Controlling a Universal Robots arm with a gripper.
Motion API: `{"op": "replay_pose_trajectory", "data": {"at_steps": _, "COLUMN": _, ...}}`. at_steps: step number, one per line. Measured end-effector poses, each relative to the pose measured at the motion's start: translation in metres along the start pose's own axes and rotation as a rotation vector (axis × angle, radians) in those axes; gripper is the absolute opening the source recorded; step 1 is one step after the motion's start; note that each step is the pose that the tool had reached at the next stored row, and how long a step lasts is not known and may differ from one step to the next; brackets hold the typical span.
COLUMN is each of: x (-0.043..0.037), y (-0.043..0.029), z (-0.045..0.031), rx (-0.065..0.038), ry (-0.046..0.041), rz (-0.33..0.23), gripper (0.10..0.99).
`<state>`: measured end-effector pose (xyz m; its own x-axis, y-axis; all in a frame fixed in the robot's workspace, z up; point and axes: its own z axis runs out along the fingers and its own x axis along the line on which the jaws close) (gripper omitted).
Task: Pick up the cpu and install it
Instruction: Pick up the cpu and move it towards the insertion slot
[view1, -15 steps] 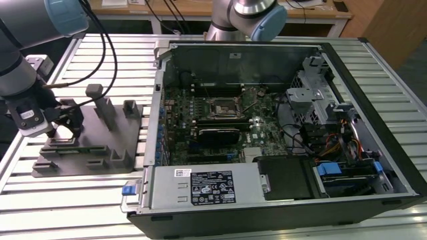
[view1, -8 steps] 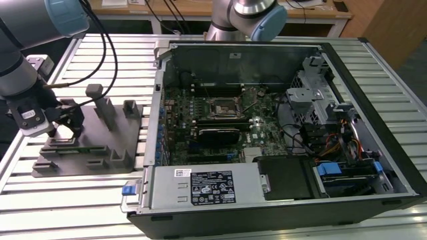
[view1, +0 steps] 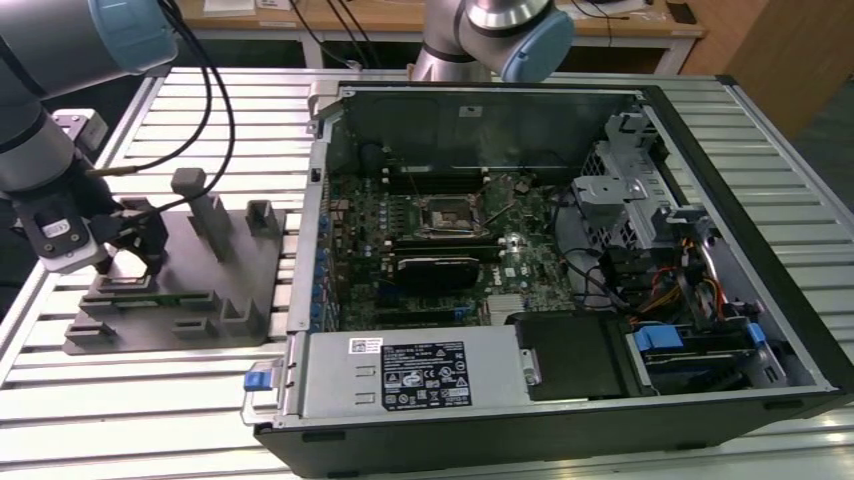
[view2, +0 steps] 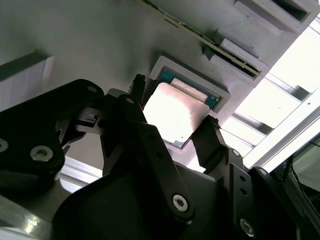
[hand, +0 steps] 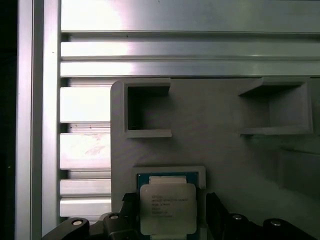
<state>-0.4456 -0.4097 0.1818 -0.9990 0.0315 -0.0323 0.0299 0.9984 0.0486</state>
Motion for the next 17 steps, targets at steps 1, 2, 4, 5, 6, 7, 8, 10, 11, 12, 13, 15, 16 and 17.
{"op": "replay_pose_trajectory", "data": {"at_steps": 1, "x": 0.0005, "y": 0.0001, "z": 0.0000, "rx": 0.000, "ry": 0.0001, "rz": 0.000, "gripper": 0.659}}
{"op": "replay_pose_trajectory", "data": {"at_steps": 2, "x": 0.0009, "y": 0.0002, "z": -0.0001, "rx": 0.000, "ry": 0.0001, "rz": 0.000, "gripper": 0.659}}
{"op": "replay_pose_trajectory", "data": {"at_steps": 4, "x": 0.0014, "y": 0.0007, "z": 0.0000, "rx": 0.000, "ry": 0.0000, "rz": 0.000, "gripper": 0.659}}
{"op": "replay_pose_trajectory", "data": {"at_steps": 5, "x": 0.0016, "y": 0.0009, "z": 0.0000, "rx": 0.000, "ry": 0.0000, "rz": 0.000, "gripper": 0.659}}
{"op": "replay_pose_trajectory", "data": {"at_steps": 6, "x": 0.0017, "y": 0.0012, "z": 0.0001, "rx": 0.000, "ry": -0.0001, "rz": 0.000, "gripper": 0.659}}
{"op": "replay_pose_trajectory", "data": {"at_steps": 7, "x": 0.0017, "y": 0.0016, "z": 0.0002, "rx": 0.000, "ry": -0.0002, "rz": 0.000, "gripper": 0.659}}
{"op": "replay_pose_trajectory", "data": {"at_steps": 8, "x": 0.0018, "y": 0.0020, "z": 0.0002, "rx": 0.000, "ry": -0.0001, "rz": 0.000, "gripper": 0.659}}
{"op": "replay_pose_trajectory", "data": {"at_steps": 10, "x": 0.0018, "y": 0.0027, "z": 0.0004, "rx": 0.000, "ry": -0.0001, "rz": 0.000, "gripper": 0.659}}
{"op": "replay_pose_trajectory", "data": {"at_steps": 11, "x": 0.0018, "y": 0.0028, "z": 0.0004, "rx": 0.000, "ry": 0.0000, "rz": 0.000, "gripper": 0.659}}
{"op": "replay_pose_trajectory", "data": {"at_steps": 12, "x": 0.0018, "y": 0.0028, "z": 0.0004, "rx": 0.000, "ry": 0.0001, "rz": 0.000, "gripper": 0.659}}
{"op": "replay_pose_trajectory", "data": {"at_steps": 13, "x": 0.0018, "y": 0.0029, "z": 0.0003, "rx": 0.000, "ry": 0.0001, "rz": 0.000, "gripper": 0.659}}
{"op": "replay_pose_trajectory", "data": {"at_steps": 15, "x": 0.0018, "y": 0.0030, "z": 0.0004, "rx": 0.000, "ry": 0.0000, "rz": 0.000, "gripper": 0.659}}
{"op": "replay_pose_trajectory", "data": {"at_steps": 16, "x": 0.0018, "y": 0.0030, "z": 0.0004, "rx": 0.000, "ry": 0.0001, "rz": 0.000, "gripper": 0.659}}
{"op": "replay_pose_trajectory", "data": {"at_steps": 17, "x": 0.0019, "y": 0.0031, "z": 0.0004, "rx": 0.000, "ry": 0.0000, "rz": 0.000, "gripper": 0.659}}
